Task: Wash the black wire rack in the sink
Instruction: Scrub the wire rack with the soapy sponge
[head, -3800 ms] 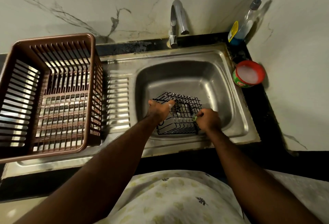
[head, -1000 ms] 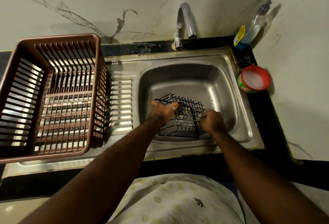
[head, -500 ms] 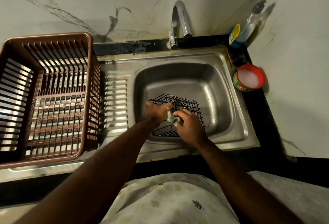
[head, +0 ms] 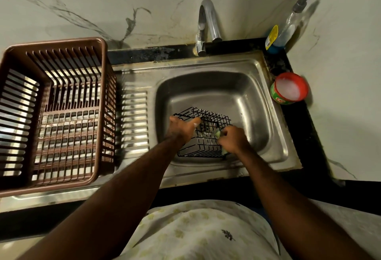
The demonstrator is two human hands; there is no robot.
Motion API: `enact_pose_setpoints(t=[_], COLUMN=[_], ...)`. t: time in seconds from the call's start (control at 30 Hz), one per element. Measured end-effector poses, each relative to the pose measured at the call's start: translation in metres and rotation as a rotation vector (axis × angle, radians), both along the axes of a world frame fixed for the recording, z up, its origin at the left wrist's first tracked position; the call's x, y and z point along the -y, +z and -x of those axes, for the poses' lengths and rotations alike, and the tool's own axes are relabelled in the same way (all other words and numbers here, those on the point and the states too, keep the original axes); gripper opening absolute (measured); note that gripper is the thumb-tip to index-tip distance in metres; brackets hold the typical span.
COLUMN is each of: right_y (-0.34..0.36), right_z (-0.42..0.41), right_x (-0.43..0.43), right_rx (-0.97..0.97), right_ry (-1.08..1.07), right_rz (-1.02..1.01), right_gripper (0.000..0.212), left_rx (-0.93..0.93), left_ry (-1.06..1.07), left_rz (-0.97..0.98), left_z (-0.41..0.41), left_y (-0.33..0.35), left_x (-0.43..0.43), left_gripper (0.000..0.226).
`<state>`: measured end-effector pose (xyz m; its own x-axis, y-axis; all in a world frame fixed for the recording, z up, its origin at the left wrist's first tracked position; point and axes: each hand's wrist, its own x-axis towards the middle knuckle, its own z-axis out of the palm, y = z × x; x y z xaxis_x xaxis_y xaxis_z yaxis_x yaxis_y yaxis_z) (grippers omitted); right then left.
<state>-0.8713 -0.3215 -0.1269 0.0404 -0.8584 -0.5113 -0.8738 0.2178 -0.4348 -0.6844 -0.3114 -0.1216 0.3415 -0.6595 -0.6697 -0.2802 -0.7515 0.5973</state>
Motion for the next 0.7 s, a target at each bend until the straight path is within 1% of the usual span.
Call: enact_pose_setpoints(t=[0.07, 0.13, 0.2, 0.27, 0.4, 0.5, 0.53, 0.6, 0.63, 0.7], right_y=[0.012, 0.022, 0.024, 0.021, 0.005, -0.008, -0.011, -0.019, -0.022, -0.029], right_z=[-0.019, -0.037, -0.044, -0.041, -0.014, 0.012, 0.021, 0.033, 0.035, 0.031], right_x=[-0.013, -0.026, -0.035, -0.037, -0.019, 0.005, 0.013, 0.023, 0.025, 0.021], right_rx=[0.176, 0.306, 0.36, 0.365, 0.302, 0.138, 0.072, -0.029, -0.049, -0.011], right_ry=[0.033, 0.066, 0.074, 0.105, 0.129, -0.016, -0.073, -0.129, -0.125, -0.066], right_rz=[0.073, 0.139, 0.175, 0.187, 0.22, 0.282, 0.298, 0.295, 0.273, 0.202], right_gripper=[0.004, 0.015, 0.025, 0.03, 0.018, 0.018, 0.019, 0.019, 0.02, 0.023], left_rx=[0.023, 0.027, 0.019, 0.01, -0.001, -0.01, -0.009, -0.001, 0.008, 0.01], left_ry=[-0.026, -0.027, 0.007, 0.004, 0.005, -0.036, -0.03, -0.002, -0.003, -0.007], left_rz=[0.002, 0.001, -0.006, -0.012, -0.024, -0.027, -0.02, 0.004, 0.012, 0.01], left_z=[-0.001, -0.004, -0.008, -0.01, -0.013, -0.015, -0.015, -0.012, -0.011, -0.01], left_y=[-0.002, -0.003, -0.005, -0.004, -0.004, -0.006, -0.003, 0.005, 0.006, 0.005], left_x=[0.001, 0.001, -0.002, -0.006, -0.012, -0.012, -0.011, -0.012, -0.013, -0.012], left_gripper=[0.102, 0.096, 0.097, 0.104, 0.116, 0.126, 0.124, 0.112, 0.108, 0.107])
